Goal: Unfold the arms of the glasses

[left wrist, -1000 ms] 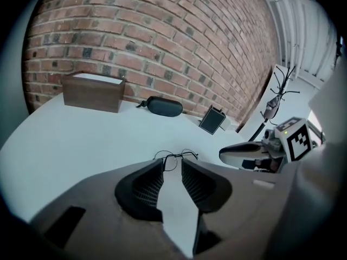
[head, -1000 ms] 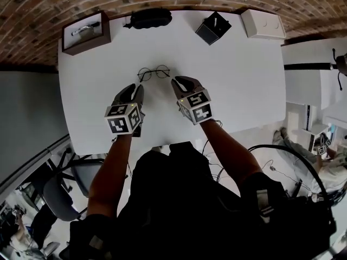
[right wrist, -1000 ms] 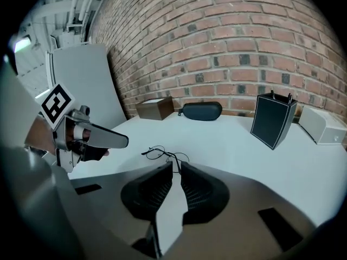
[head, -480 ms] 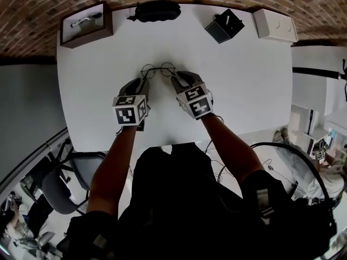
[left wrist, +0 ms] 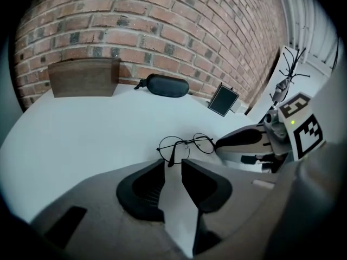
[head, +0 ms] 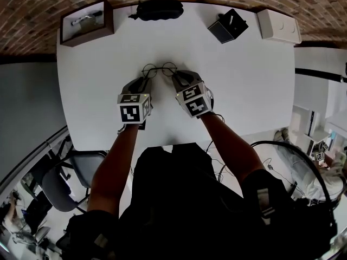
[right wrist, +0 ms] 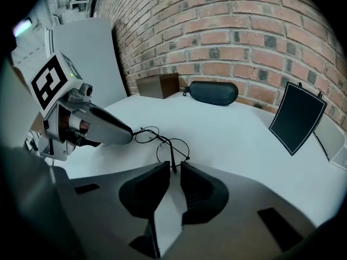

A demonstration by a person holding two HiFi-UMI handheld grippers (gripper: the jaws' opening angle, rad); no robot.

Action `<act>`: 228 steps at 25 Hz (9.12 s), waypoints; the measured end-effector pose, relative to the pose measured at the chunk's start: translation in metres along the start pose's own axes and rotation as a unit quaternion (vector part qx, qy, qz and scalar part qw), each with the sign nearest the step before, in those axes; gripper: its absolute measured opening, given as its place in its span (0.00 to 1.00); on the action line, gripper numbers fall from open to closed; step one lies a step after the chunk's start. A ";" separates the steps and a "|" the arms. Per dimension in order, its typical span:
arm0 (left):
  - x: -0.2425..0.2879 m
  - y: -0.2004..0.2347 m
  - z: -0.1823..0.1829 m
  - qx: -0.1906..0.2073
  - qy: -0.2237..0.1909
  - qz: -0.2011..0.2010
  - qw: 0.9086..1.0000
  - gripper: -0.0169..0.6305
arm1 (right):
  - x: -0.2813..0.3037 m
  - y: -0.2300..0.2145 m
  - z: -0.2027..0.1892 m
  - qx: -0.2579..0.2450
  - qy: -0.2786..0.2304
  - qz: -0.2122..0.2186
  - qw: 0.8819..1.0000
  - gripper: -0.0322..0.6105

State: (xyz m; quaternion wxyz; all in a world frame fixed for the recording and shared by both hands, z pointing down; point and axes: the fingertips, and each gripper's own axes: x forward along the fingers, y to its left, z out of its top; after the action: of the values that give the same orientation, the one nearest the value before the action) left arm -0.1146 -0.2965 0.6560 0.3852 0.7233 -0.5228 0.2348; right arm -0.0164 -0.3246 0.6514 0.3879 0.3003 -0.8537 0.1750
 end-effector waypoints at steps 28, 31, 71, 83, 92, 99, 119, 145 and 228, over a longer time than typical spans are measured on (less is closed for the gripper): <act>-0.011 -0.011 0.010 0.022 -0.028 -0.020 0.999 0.08 | -0.013 0.007 0.013 -0.042 -0.013 -0.026 0.999 0.09; -0.016 -0.016 0.014 0.034 -0.038 -0.025 0.998 0.08 | -0.018 0.008 0.018 -0.044 -0.023 -0.028 0.998 0.09; -0.037 -0.069 -0.076 0.130 0.008 -0.083 0.988 0.07 | -0.027 0.101 -0.035 -0.122 -0.014 0.027 0.992 0.09; -0.049 -0.069 -0.071 0.087 -0.028 -0.098 0.991 0.10 | -0.037 0.104 -0.042 -0.096 -0.021 0.045 0.994 0.09; -0.053 -0.048 -0.027 0.005 -0.073 -0.057 0.996 0.15 | -0.054 0.087 -0.011 0.113 -0.075 0.036 0.990 0.21; -0.039 -0.042 -0.025 -0.021 -0.052 -0.040 0.998 0.18 | -0.042 0.082 -0.018 0.176 -0.056 0.025 0.982 0.22; -0.034 -0.036 -0.023 0.007 -0.031 -0.036 0.999 0.18 | -0.045 0.067 -0.018 0.155 -0.055 0.021 0.986 0.21; -0.033 -0.010 -0.007 0.063 -0.032 -0.028 0.997 0.18 | -0.049 0.018 -0.015 0.161 -0.075 -0.014 0.984 0.21; -0.353 -0.075 0.098 0.075 -0.385 -0.006 0.920 0.04 | -0.324 0.072 0.141 0.045 -0.363 -0.086 0.927 0.06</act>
State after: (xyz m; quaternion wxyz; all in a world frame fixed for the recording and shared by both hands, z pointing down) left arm -0.1717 -0.1603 0.3132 0.1001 0.7876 -0.6074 -0.0253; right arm 0.0267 -0.2229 0.3085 0.0516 0.4327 -0.8982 0.0584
